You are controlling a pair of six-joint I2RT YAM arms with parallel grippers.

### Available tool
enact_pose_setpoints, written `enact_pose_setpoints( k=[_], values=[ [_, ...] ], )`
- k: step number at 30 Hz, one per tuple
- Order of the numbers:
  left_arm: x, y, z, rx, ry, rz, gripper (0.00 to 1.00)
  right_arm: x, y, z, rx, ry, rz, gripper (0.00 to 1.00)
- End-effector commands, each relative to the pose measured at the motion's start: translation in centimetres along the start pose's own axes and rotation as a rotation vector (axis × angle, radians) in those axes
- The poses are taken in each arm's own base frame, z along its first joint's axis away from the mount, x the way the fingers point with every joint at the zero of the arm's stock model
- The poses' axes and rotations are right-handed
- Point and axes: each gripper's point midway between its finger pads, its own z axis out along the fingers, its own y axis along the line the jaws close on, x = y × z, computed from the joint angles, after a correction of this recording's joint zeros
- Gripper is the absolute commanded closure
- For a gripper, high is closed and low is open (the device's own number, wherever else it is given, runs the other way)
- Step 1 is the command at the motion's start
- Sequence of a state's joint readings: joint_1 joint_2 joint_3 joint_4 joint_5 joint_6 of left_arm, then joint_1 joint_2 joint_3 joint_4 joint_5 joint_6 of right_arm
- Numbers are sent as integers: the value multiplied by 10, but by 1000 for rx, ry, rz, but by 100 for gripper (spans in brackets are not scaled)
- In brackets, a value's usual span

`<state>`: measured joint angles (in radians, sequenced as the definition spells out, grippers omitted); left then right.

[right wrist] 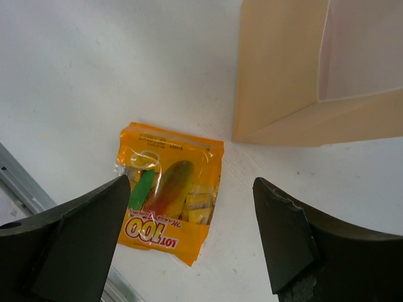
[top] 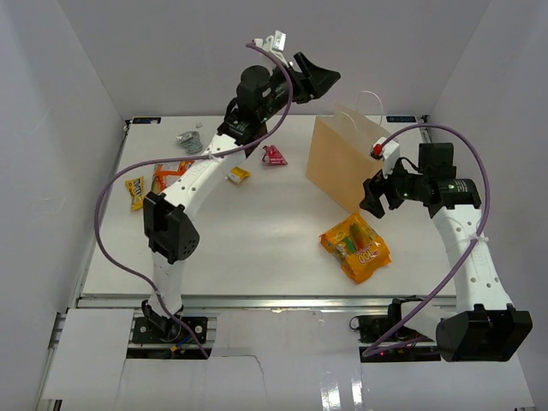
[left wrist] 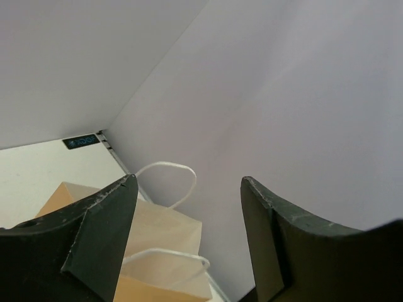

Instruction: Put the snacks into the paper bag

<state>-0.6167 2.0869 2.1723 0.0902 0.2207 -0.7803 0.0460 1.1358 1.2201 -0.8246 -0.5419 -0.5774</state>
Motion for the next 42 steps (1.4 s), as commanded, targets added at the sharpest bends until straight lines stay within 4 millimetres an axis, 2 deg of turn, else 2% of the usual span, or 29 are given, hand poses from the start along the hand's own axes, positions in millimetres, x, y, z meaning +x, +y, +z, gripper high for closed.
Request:
enact_pose_setpoints(
  k=[1, 3, 4, 5, 6, 7, 8, 9, 10, 11, 12, 13, 14, 15, 16, 17, 18, 19, 20, 22, 23, 27, 30, 32, 33, 36, 38, 39, 42],
  values=[
    [-48, -36, -45, -7, -52, 155, 23, 21, -3, -3, 41, 65, 0, 15],
    [-49, -31, -64, -57, -43, 221, 23, 38, -7, 1, 66, 121, 35, 14],
    [-27, -5, -77, -117, 12, 268, 22, 54, -5, 6, 62, 167, 55, 14],
    [-38, -18, -104, -128, 3, 297, 21, 66, -7, 7, 76, 206, 64, 13],
    [-5, 19, -126, -224, 78, 317, 20, 77, -6, 10, 71, 233, 72, 13],
    [2, 27, -144, -258, 86, 320, 17, 95, 0, 15, 53, 277, 94, 13],
    [-12, 9, -174, -252, 42, 331, 17, 102, 3, 17, 40, 290, 105, 10],
    [-5, 16, -193, -279, 48, 324, 16, 108, 4, 20, 32, 302, 109, 9],
    [31, 50, -219, -366, 108, 282, 15, 118, 9, 24, 5, 321, 126, 6],
    [25, 38, -245, -359, 75, 270, 15, 122, 12, 27, -8, 330, 135, 5],
    [35, 43, -262, -378, 82, 245, 15, 125, 12, 30, -16, 332, 138, 3],
    [61, 72, -286, -467, 111, 219, 15, 132, 12, 34, -25, 353, 150, 3],
    [70, 76, -302, -496, 112, 173, 15, 140, 14, 37, -35, 369, 161, 2],
    [66, 68, -318, -487, 76, 156, 15, 140, 9, 41, -26, 360, 150, 2],
    [85, 84, -335, -532, 95, 128, 15, 146, 8, 45, -22, 373, 153, 2],
    [93, 87, -346, -550, 100, 81, 15, 154, 9, 49, -27, 383, 155, 2],
    [91, 79, -357, -533, 70, 65, 15, 157, 8, 51, -29, 382, 151, 2],
    [95, 81, -365, -541, 66, 45, 15, 160, 6, 56, -32, 378, 143, 2],
    [110, 91, -376, -573, 80, 2, 14, 166, 10, 59, -49, 387, 146, 2],
    [110, 85, -387, -547, 45, -25, 14, 168, 15, 66, -85, 373, 154, 3],
    [120, 91, -394, -560, 47, -56, 14, 173, 20, 67, -103, 372, 162, 4],
    [125, 93, -404, -558, 22, -100, 14, 180, 28, 75, -138, 347, 163, 12],
    [126, 92, -405, -561, 23, -105, 13, 184, 34, 76, -169, 342, 149, 37],
    [126, 93, -404, -567, 32, -105, 13, 183, 37, 75, -187, 337, 136, 48],
    [127, 94, -402, -570, 40, -105, 13, 181, 41, 73, -203, 324, 133, 59],
    [129, 93, -400, -570, 56, -108, 13, 171, 46, 69, -227, 282, 89, 74],
    [130, 94, -399, -571, 63, -111, 13, 164, 50, 64, -248, 255, 56, 80],
    [131, 94, -399, -570, 64, -112, 13, 159, 58, 59, -281, 228, 21, 86],
    [130, 94, -398, -567, 62, -108, 13, 143, 71, 47, -346, 162, -68, 92]
  ],
)
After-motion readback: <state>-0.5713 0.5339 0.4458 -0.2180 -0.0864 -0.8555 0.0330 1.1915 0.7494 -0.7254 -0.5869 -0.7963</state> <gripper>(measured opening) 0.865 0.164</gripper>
